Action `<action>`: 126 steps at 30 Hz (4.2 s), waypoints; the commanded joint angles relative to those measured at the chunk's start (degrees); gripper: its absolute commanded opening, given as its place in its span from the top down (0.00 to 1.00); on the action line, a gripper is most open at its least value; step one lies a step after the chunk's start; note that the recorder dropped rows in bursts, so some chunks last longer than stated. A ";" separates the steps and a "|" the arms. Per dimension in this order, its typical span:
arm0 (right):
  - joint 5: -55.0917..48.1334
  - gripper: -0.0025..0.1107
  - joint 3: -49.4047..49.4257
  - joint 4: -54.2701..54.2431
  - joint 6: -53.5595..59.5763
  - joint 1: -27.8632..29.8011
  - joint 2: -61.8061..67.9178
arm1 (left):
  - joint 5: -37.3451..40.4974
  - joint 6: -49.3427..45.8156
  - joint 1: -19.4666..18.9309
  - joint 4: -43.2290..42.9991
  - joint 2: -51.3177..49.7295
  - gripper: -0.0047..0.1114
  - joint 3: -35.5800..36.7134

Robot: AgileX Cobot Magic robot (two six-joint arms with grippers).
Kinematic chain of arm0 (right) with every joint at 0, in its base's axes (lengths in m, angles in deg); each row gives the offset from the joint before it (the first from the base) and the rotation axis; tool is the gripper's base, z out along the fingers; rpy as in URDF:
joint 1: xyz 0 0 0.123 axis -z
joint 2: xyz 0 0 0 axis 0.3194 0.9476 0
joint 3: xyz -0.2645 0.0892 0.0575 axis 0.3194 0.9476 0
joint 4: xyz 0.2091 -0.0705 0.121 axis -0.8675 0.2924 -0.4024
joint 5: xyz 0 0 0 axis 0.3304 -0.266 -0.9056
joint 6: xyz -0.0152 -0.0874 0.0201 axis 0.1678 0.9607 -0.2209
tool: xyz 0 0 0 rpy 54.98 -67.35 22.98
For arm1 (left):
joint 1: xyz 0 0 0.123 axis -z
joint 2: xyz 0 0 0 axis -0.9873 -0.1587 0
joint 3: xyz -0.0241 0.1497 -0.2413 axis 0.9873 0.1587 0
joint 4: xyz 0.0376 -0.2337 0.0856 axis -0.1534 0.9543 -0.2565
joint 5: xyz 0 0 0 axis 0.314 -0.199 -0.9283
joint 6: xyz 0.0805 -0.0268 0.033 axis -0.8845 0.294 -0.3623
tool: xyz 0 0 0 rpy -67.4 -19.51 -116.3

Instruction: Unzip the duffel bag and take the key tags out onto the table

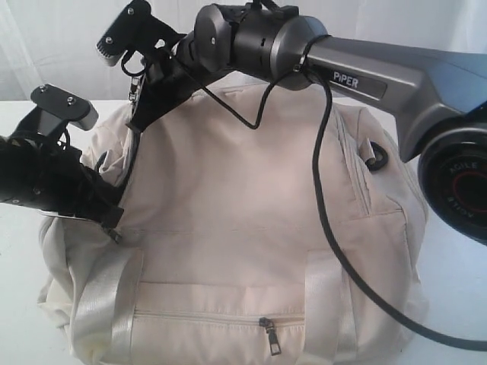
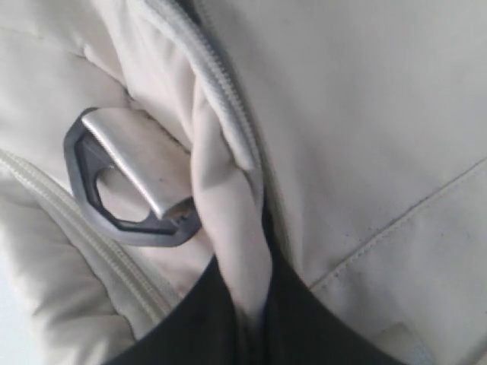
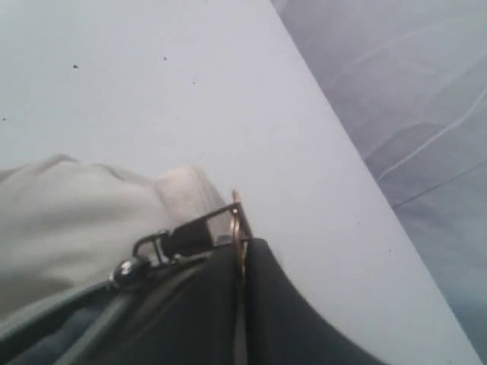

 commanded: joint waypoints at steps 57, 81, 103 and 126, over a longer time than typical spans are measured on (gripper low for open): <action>-24.56 0.98 -1.76 27.33 -18.07 17.52 -5.15 | 7.08 0.83 0.46 1.76 2.06 0.96 0.99; -27.39 0.98 -1.76 6.66 -7.72 17.42 -5.54 | 11.84 -1.65 0.60 4.71 2.06 0.28 -11.58; -26.39 0.98 -1.76 11.40 -11.17 15.92 -5.54 | 12.01 -17.59 3.81 -9.89 -23.45 0.36 -45.54; -31.56 0.98 -1.76 28.54 -23.63 17.45 -5.63 | 11.83 -18.50 3.70 -10.43 -32.94 0.96 -46.96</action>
